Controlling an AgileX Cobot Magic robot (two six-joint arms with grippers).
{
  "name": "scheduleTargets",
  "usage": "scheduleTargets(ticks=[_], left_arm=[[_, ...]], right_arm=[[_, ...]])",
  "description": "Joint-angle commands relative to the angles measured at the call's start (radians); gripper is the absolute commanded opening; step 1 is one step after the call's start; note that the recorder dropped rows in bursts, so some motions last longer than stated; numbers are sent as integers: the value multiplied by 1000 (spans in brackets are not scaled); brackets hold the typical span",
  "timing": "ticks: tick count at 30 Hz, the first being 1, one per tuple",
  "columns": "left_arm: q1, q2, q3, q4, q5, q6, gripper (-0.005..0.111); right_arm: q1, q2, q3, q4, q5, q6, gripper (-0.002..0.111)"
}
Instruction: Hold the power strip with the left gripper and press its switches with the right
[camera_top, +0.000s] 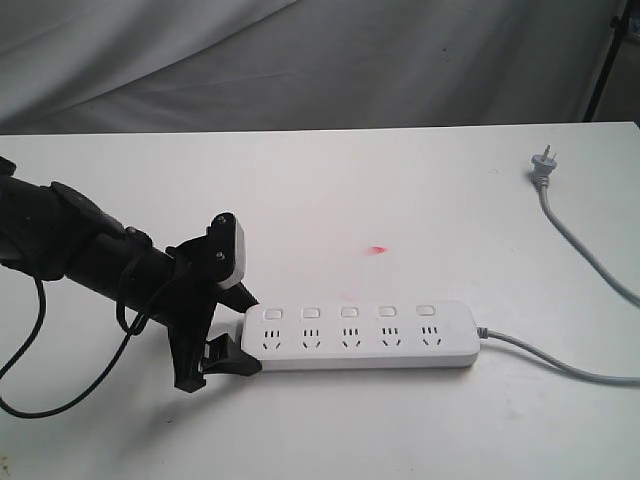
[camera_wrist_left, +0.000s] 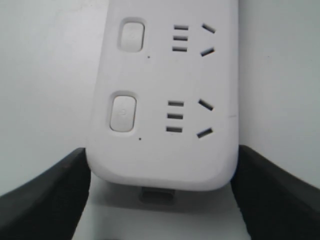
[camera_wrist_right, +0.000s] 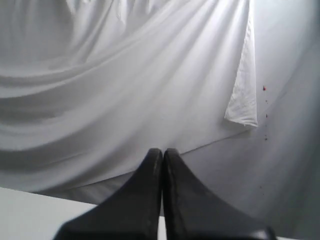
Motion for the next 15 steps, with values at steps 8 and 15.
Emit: scheduleTargets(ticks=[8,15], left_arm=[[-5,2,-4,-3,-10,1,0],[-5,2,-4,-3,-10,1,0]], right_arm=[[-11,-26,225,-189,-93,103,0],[-83,-154,425,-187,-131,123,0]])
